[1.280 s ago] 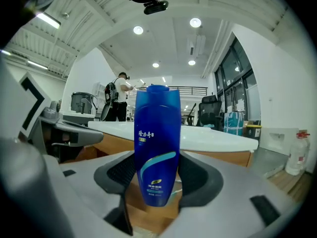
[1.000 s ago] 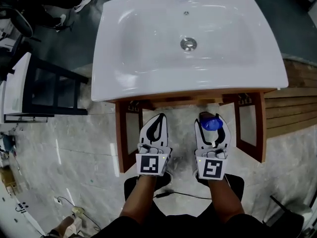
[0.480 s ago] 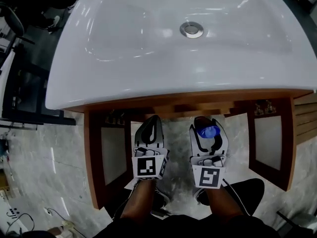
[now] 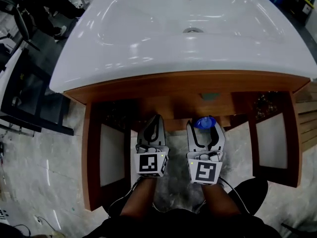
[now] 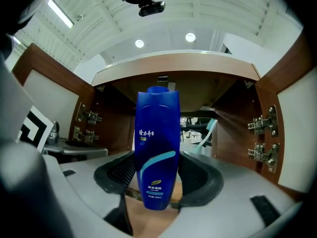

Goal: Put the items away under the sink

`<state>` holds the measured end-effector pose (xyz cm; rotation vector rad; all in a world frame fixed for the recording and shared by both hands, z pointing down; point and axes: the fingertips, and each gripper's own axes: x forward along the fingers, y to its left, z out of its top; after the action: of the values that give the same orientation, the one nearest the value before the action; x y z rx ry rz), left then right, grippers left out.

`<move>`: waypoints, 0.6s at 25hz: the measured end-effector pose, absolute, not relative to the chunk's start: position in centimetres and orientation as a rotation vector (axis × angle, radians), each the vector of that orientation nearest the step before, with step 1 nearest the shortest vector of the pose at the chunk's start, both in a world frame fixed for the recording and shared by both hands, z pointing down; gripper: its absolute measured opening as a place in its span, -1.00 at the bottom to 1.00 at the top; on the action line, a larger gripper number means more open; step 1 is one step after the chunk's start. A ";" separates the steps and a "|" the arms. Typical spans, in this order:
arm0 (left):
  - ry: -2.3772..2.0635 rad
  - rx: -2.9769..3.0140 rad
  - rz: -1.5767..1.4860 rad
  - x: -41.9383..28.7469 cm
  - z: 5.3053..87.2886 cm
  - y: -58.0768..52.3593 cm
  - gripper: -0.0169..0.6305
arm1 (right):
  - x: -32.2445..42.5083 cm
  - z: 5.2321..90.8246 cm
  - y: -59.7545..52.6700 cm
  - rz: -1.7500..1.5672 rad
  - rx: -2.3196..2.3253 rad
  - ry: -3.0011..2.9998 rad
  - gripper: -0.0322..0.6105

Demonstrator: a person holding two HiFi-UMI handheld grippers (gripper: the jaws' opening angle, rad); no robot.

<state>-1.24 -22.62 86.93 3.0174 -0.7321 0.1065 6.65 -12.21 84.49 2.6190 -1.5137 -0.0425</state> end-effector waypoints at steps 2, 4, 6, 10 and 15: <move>-0.740 3.020 0.110 -1.3 86.6 -22.7 -0.90 | 6.4 84.2 -12.7 -0.026 2.602 -1.522 -0.05; -0.751 3.027 0.111 -1.6 86.4 -22.7 -0.90 | 6.4 84.0 -13.4 -0.015 2.592 -1.528 -0.05; -0.760 3.031 0.111 -2.0 86.3 -23.0 -0.90 | 6.7 83.8 -14.3 0.000 2.594 -1.530 -0.05; -0.763 3.029 0.129 -2.6 86.5 -23.2 -0.90 | 7.7 83.3 -17.0 0.011 2.609 -1.539 -0.05; -0.761 3.034 0.135 -3.1 86.5 -23.4 -0.90 | 8.1 82.8 -20.4 0.016 2.592 -1.560 -0.05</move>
<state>-3.10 -23.38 86.52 3.0342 -0.7611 0.1349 8.14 -20.36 82.78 2.5924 -1.5605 0.0164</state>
